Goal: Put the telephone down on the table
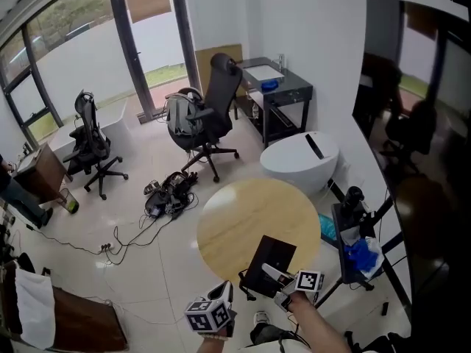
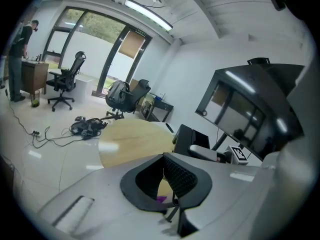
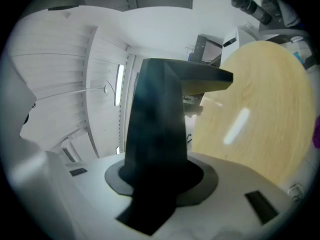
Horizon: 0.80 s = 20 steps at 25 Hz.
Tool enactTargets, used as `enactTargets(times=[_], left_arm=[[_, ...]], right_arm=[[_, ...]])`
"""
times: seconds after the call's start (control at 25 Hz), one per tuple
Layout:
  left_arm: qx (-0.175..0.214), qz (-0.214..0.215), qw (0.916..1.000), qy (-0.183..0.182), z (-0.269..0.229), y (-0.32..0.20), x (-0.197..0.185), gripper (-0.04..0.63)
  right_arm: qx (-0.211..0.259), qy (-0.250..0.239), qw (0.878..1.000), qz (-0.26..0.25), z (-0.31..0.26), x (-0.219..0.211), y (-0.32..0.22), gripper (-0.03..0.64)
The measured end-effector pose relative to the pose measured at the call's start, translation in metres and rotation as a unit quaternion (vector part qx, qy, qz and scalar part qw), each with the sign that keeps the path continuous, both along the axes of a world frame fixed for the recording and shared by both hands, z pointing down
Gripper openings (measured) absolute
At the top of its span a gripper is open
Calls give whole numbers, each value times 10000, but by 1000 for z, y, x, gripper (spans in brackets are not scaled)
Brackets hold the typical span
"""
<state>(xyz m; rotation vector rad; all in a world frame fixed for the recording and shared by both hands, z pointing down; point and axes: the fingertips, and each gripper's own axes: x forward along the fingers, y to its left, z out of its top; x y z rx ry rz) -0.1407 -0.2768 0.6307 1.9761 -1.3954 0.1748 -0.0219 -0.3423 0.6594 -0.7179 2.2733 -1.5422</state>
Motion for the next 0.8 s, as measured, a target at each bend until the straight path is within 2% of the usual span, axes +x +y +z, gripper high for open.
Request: enactTargets(times=[0.24,0.48,0.64,0.8], left_arm=[[-192,-173,9997,6,20,-39,-7,-14],[-314,-337,9989,27,32,-60,-11,-14],[-385,-417,9984,-10,39,-66,-15,-14],[-471,-469,9978,-60,48,-66,-14,-14]], right_arm=[[70,318,9940,-1048,34,-26,-50,163],[245,357,9762,-2126,36,-77,-59,163],[82,451,9675,-2488,61,-95,-75,163],[-161,709,9643,-2548,97,-88,-96,163]])
